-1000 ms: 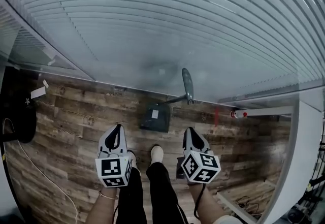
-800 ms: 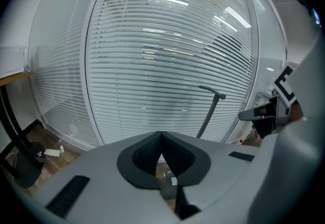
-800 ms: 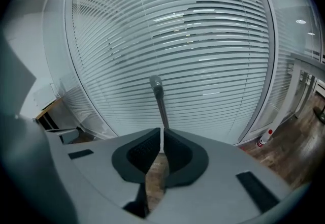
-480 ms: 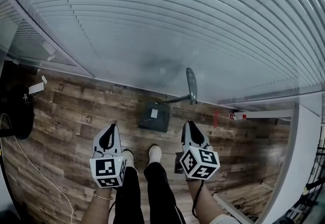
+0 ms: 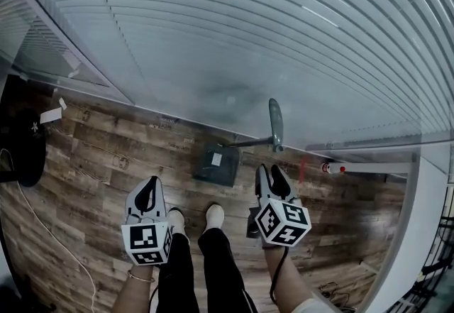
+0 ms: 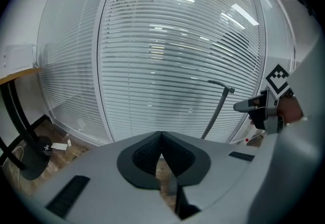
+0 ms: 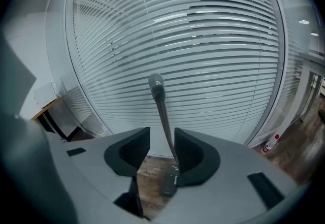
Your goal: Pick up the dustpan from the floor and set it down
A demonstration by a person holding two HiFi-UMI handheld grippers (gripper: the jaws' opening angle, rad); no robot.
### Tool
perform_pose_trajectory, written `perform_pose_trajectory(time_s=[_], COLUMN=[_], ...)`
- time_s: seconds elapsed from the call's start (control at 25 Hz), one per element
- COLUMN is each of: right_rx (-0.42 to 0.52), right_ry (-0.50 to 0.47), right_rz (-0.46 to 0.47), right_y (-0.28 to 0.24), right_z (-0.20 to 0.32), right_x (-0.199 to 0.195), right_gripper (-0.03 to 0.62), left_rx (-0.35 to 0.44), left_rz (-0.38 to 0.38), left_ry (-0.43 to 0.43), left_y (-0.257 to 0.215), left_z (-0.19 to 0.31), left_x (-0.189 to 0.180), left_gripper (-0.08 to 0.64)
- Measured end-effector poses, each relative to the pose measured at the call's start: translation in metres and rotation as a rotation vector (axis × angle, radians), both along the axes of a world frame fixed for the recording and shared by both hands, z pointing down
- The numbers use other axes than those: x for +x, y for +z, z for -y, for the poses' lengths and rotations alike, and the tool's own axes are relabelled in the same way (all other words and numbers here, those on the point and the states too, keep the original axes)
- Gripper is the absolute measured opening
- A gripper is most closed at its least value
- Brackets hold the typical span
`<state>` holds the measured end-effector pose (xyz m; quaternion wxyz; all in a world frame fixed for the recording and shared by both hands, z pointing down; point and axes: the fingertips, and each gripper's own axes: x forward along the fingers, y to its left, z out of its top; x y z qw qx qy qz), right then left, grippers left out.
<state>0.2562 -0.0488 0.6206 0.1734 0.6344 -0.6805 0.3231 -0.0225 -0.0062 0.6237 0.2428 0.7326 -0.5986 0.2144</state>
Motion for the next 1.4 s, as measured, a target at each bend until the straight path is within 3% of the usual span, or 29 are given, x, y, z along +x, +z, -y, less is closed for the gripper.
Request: perform_pose_trajectory(time_s=[0.24, 1.0, 1.4], right_rx=[0.008, 0.039, 0.054], right_ry=[-0.017, -0.076, -0.085], right_rz=[0.003, -0.050, -0.082], right_y=[0.004, 0.013, 0.014], right_z=[0.015, 0.061, 0.069], right_x=[-0.001, -0.006, -0.008], right_gripper=[0.187, 0.187, 0.133], left_rx=[-0.012, -0.031, -0.029], left_rz=[-0.007, -0.009, -0.017], left_ry=[-0.037, -0.149, -0.166], left_y=[0.004, 0.012, 0.013], left_z=[-0.002, -0.005, -0.001], left_x=[-0.006, -0.022, -0.023], left_gripper=[0.018, 0.018, 0.017])
